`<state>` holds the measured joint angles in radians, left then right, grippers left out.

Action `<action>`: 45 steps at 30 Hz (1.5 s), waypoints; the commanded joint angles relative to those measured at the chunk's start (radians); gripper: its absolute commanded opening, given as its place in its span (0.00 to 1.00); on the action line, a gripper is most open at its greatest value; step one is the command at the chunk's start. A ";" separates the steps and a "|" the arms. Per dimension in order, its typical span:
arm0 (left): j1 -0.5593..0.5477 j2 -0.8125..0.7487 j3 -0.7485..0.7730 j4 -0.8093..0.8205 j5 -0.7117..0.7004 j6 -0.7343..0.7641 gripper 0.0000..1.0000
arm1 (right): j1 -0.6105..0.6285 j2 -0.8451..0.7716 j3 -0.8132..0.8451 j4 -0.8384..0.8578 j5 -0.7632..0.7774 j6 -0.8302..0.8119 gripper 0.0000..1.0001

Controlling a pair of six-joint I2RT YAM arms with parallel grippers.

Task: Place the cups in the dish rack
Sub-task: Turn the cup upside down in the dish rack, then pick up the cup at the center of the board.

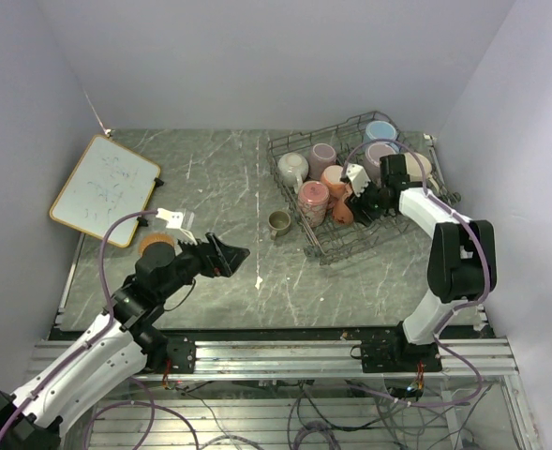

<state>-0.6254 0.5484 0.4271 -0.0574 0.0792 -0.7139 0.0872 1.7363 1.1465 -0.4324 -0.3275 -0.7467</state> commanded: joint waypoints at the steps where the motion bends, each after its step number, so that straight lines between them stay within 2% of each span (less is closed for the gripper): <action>1: 0.004 0.020 0.022 0.013 0.022 -0.003 0.99 | 0.000 -0.087 0.017 -0.009 -0.040 0.029 0.55; 7: 0.004 0.034 0.022 0.038 0.045 0.000 0.99 | 0.001 -0.174 0.001 -0.030 -0.082 0.050 0.57; 14: 0.005 0.096 0.056 0.009 0.004 0.042 0.99 | 0.001 -0.259 0.022 -0.062 -0.148 0.091 0.57; 22: 0.004 0.228 0.093 0.032 -0.023 0.096 0.99 | 0.003 -0.366 0.085 -0.096 -0.331 0.192 0.57; 33: 0.004 0.397 0.169 0.082 -0.048 0.151 0.99 | 0.003 -0.506 0.110 -0.022 -0.547 0.385 0.58; 37: 0.003 0.463 0.218 0.069 -0.043 0.200 0.94 | 0.003 -0.545 0.078 0.060 -0.602 0.463 0.59; 41: -0.004 0.541 0.279 0.041 -0.065 0.245 0.88 | 0.001 -0.592 -0.022 0.205 -0.713 0.554 0.72; 45: -0.055 0.635 0.379 -0.048 -0.153 0.310 0.87 | -0.010 -0.618 -0.177 0.411 -0.858 0.700 0.78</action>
<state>-0.6384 1.1194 0.7040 -0.0452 0.0238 -0.4923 0.0864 1.1339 1.0863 -0.2424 -1.0164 -0.2165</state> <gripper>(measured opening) 0.870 0.766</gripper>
